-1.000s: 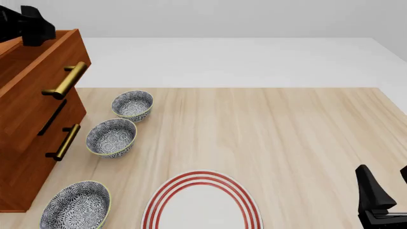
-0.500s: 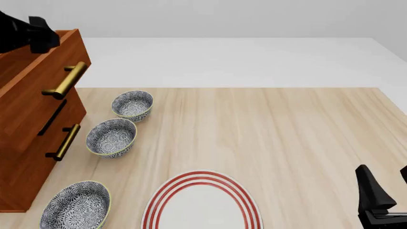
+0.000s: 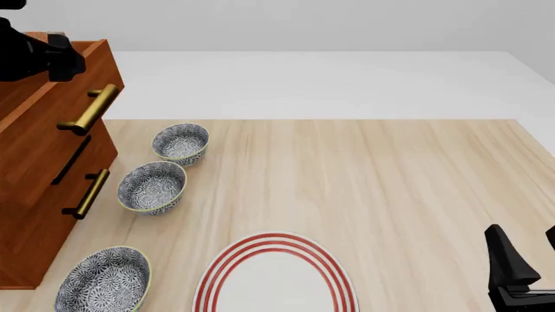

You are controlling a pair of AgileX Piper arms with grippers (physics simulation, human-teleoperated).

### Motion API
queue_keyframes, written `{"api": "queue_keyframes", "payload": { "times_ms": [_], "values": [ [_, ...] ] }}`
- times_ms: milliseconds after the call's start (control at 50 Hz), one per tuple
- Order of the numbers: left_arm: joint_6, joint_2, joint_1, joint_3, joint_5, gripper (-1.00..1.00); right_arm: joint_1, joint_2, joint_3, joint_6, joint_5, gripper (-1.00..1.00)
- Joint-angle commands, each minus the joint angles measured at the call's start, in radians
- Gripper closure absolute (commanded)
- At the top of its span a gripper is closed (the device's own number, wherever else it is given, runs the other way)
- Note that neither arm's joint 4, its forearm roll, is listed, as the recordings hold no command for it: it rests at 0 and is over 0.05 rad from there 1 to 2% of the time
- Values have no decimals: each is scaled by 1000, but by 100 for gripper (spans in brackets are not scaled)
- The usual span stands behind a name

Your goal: Open the top drawer of the cabinet.

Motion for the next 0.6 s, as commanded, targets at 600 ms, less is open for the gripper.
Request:
{"api": "queue_keyframes", "payload": {
  "times_ms": [600],
  "values": [
    [17,55,25,23,-47,-100,0,0,0,0,0,-100]
  ]
}}
